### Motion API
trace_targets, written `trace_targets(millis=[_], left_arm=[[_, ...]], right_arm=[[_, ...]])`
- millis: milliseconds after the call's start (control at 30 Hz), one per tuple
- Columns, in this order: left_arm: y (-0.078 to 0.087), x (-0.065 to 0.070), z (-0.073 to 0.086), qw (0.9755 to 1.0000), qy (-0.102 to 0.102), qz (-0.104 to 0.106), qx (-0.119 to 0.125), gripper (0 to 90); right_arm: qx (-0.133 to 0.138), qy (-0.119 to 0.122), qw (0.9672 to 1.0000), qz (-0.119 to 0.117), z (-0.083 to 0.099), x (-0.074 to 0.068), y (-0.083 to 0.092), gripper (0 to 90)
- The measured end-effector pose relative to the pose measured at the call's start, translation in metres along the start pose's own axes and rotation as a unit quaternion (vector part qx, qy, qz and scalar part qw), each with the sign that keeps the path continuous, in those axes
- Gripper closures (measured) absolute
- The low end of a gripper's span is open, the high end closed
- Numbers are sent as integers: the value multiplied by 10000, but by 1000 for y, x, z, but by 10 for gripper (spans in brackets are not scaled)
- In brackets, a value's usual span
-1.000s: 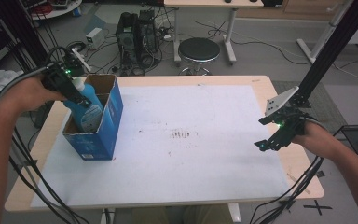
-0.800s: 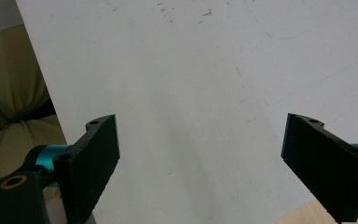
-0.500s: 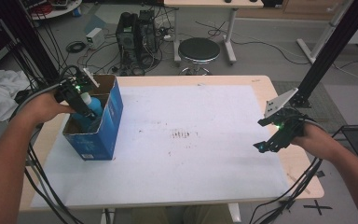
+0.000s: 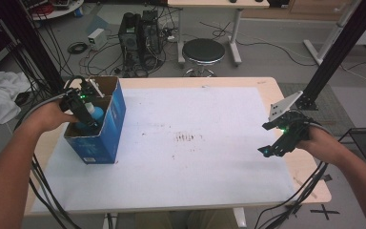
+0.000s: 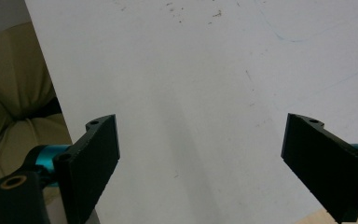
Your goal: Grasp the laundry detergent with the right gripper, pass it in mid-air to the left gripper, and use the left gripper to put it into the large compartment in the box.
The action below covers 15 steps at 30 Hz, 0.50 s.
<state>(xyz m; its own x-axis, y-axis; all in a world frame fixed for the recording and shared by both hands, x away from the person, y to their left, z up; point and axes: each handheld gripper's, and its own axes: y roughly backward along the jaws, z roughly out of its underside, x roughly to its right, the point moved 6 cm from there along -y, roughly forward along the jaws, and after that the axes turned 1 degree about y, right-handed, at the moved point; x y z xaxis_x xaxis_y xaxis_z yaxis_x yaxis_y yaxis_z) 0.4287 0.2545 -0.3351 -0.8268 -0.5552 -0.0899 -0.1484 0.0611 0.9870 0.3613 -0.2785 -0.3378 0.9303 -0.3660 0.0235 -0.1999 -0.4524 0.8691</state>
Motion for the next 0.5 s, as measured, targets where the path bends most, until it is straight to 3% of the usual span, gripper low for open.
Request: trace_targets(millis=[200,267,300,333,367,400,433,467,500], left_arm=[[-1,-1,-2,10000,-14,12,-32,377],[-2,-2,-3,10000,80,34,-8,376],[-4,-1,-4,9996,254,28,111,375],[-2,-3,-2,9999,151,41,0,375],[-3,-3,-3,9998,215,30,53,375],[-2,-4,-2,9999,136,37,-26,375],[-3,-3,-3,9997,249,28,76,374],[-1,-4,-2,9999,156,45,0,362],[0,-5,-2,9998,205,41,50,362]], right_arm=[[47,-68,10000,24,0,0,0,105],[20,-62,10000,3,1,0,0,104],[7,-70,10000,13,2,0,0,105],[14,-79,10000,21,2,0,0,104],[28,-100,9999,17,2,-1,0,105],[41,-103,9999,39,2,-1,0,105],[40,-130,9999,50,2,-1,0,105],[58,-116,9999,49,2,0,0,105],[33,-132,9999,52,2,-1,1,105]])
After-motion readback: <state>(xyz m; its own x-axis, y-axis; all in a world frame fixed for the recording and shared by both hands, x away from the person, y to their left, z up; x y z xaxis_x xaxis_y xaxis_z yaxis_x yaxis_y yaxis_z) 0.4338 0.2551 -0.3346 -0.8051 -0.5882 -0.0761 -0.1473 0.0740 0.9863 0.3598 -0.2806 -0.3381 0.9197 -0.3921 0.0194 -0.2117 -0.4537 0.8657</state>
